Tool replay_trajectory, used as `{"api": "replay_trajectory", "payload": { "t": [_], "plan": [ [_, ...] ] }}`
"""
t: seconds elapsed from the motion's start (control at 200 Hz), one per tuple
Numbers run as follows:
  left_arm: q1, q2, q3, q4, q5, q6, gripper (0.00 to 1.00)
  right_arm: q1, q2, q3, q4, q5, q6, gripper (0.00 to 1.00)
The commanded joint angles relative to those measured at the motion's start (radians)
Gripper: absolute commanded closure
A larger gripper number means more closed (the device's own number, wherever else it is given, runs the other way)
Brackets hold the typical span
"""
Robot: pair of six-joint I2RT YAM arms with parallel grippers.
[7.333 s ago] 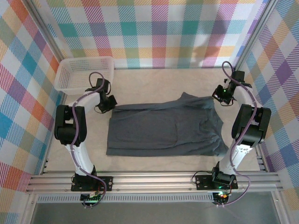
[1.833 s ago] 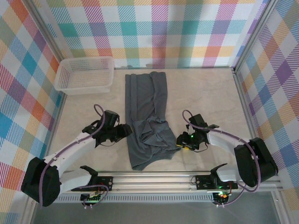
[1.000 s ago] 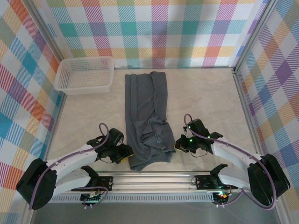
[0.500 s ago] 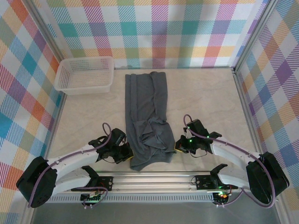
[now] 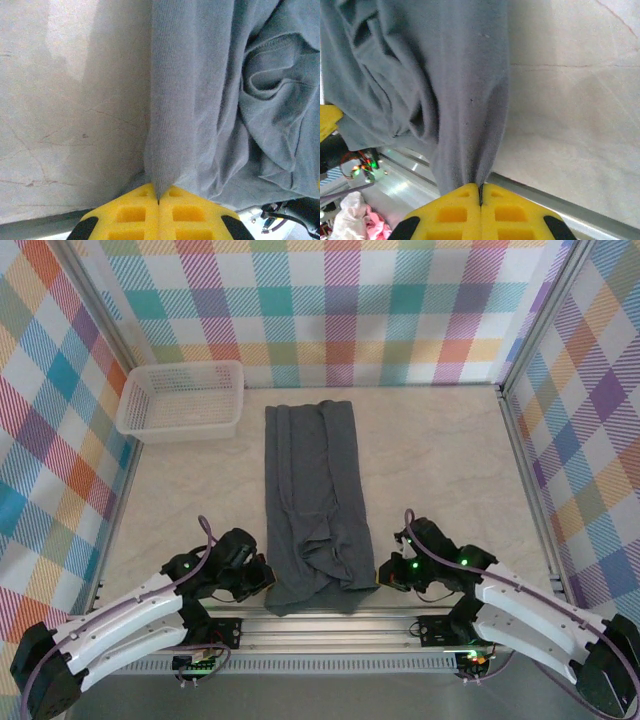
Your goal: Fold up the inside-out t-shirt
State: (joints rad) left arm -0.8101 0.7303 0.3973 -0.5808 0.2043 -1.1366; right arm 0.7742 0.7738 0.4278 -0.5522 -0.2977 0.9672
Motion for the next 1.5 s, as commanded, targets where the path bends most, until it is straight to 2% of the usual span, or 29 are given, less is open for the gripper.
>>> {"api": "replay_trajectory", "payload": {
  "t": [0.0,0.11,0.185,0.305,0.435,0.6,0.735,0.945,0.955,0.99,1.035,1.055,1.1,1.17,1.265,1.39,1.495],
  "plan": [
    [0.025,0.029,0.096,-0.060,-0.051,0.012,1.00,0.006,0.024,0.123,-0.036,0.070,0.012,1.00],
    [0.110,0.076,0.185,-0.035,-0.042,0.068,1.00,-0.003,0.100,0.265,-0.015,0.179,-0.013,1.00],
    [0.182,0.143,0.277,-0.009,-0.024,0.137,1.00,-0.045,0.168,0.355,0.019,0.224,-0.044,1.00],
    [0.315,0.278,0.445,0.007,-0.026,0.255,1.00,-0.155,0.301,0.480,0.123,0.210,-0.127,1.00],
    [0.449,0.454,0.603,0.128,0.000,0.330,1.00,-0.258,0.469,0.630,0.198,0.166,-0.221,1.00],
    [0.520,0.746,0.844,0.176,-0.028,0.419,1.00,-0.356,0.708,0.826,0.266,0.107,-0.298,1.00],
    [0.573,0.916,0.981,0.226,-0.012,0.425,1.00,-0.388,0.879,1.011,0.282,0.090,-0.356,1.00],
    [0.624,1.145,1.149,0.258,0.022,0.406,1.00,-0.437,1.151,1.267,0.280,0.056,-0.355,1.00],
    [0.625,1.159,1.160,0.257,0.026,0.406,0.97,-0.438,1.166,1.280,0.278,0.055,-0.355,1.00],
    [0.627,1.208,1.199,0.248,0.036,0.414,0.81,-0.441,1.220,1.327,0.268,0.050,-0.359,0.88],
    [0.631,1.263,1.237,0.241,0.041,0.422,0.59,-0.443,1.297,1.398,0.249,0.020,-0.381,0.52],
    [0.634,1.282,1.250,0.241,0.040,0.425,0.52,-0.445,1.338,1.445,0.223,0.006,-0.391,0.40],
    [0.643,1.310,1.267,0.244,0.023,0.426,0.44,-0.453,1.418,1.560,0.135,-0.021,-0.416,0.26],
    [0.672,1.299,1.251,0.266,0.024,0.419,0.38,-0.474,1.474,1.688,0.013,-0.036,-0.441,0.21],
    [0.693,1.183,1.154,0.292,0.035,0.440,0.36,-0.505,1.384,1.597,0.021,-0.048,-0.481,0.20],
    [0.681,0.988,0.928,0.289,0.057,0.498,0.35,-0.517,1.197,1.219,0.182,-0.153,-0.466,0.20],
    [0.677,0.874,0.726,0.289,0.062,0.499,0.36,-0.500,1.087,0.942,0.284,-0.166,-0.427,0.20]
  ]
}}
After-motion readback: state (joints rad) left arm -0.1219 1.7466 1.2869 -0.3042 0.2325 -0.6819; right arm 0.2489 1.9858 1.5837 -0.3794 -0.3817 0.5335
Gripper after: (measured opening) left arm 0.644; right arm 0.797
